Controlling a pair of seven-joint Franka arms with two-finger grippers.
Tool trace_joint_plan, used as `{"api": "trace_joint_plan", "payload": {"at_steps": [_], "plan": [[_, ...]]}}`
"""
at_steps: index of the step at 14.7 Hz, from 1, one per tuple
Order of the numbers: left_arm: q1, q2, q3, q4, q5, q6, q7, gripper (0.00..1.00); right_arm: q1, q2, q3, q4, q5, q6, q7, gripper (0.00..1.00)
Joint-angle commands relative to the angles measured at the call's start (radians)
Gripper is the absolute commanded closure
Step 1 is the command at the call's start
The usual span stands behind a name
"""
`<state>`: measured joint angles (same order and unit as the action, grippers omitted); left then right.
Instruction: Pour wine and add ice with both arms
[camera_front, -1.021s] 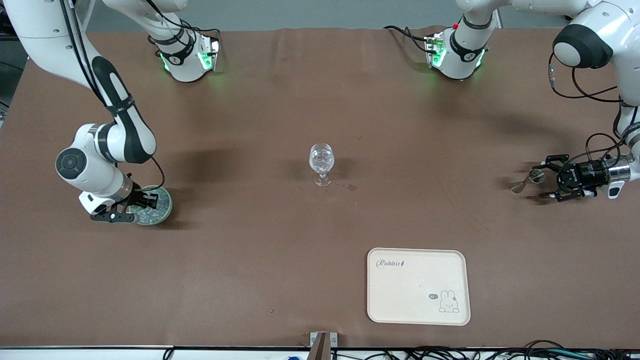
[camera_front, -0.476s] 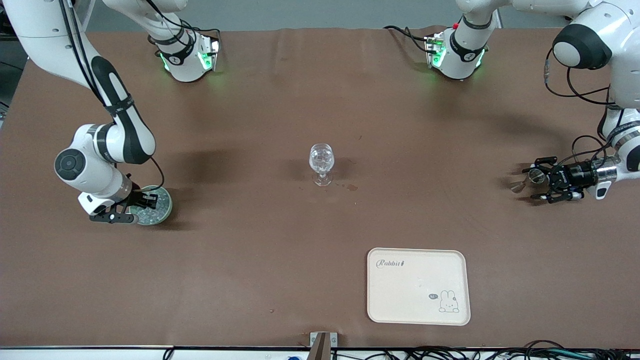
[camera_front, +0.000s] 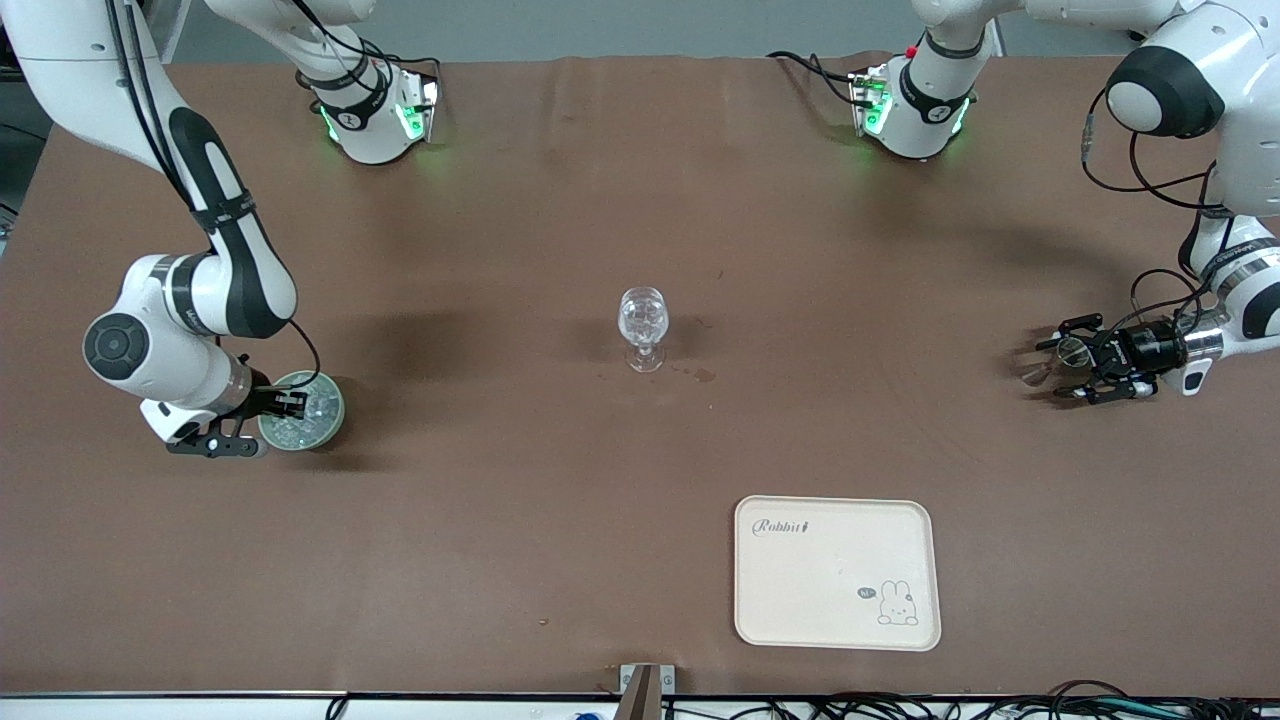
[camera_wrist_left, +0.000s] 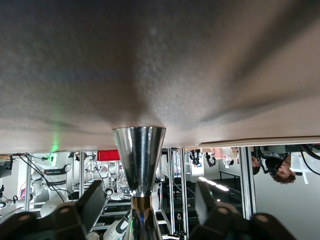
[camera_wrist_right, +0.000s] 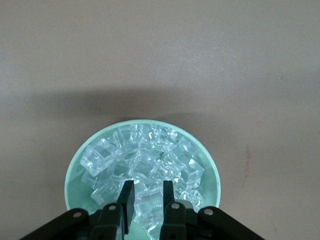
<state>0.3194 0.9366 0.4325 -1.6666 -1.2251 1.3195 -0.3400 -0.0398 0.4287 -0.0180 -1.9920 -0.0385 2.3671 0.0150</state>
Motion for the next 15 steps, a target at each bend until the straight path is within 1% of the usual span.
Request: {"api": "trace_joint_plan", "payload": {"at_steps": [1,2,3,4,6,8,9,10,13,15], "plan": [[0.013,-0.027,-0.011,-0.03,-0.016,-0.006,0.018,0.29,-0.002,-0.031,0.006,0.021,0.012,-0.041,0.002,0.99],[0.015,-0.027,-0.011,-0.031,-0.016,-0.006,0.018,0.3,-0.002,-0.04,0.006,0.063,0.012,-0.102,0.003,0.99],[0.015,-0.027,-0.009,-0.032,-0.016,-0.008,0.016,0.34,-0.003,-0.045,0.006,0.106,0.012,-0.171,0.008,0.99],[0.017,-0.027,-0.011,-0.032,-0.016,-0.011,0.016,0.39,-0.003,-0.056,0.006,0.152,0.014,-0.236,0.01,0.99],[0.024,-0.027,-0.011,-0.03,-0.016,-0.023,0.016,0.49,-0.005,-0.099,0.006,0.234,0.012,-0.313,0.017,0.99],[0.026,-0.027,-0.011,-0.028,-0.017,-0.028,0.015,0.81,-0.005,-0.139,0.006,0.31,0.012,-0.397,0.022,0.99],[0.03,-0.028,-0.011,-0.028,-0.016,-0.034,0.018,0.93,-0.006,-0.155,0.006,0.355,0.012,-0.445,0.022,0.99],[0.03,-0.028,-0.011,-0.028,-0.017,-0.046,0.018,0.98,-0.005,-0.166,0.006,0.395,0.012,-0.501,0.023,0.99],[0.036,-0.028,-0.011,-0.028,-0.017,-0.068,0.012,0.99,-0.008,-0.226,0.004,0.504,0.012,-0.662,0.022,0.99],[0.032,-0.059,-0.011,-0.03,-0.017,-0.071,0.0,0.99,-0.008,-0.275,0.004,0.533,0.012,-0.715,0.02,0.99]]}}
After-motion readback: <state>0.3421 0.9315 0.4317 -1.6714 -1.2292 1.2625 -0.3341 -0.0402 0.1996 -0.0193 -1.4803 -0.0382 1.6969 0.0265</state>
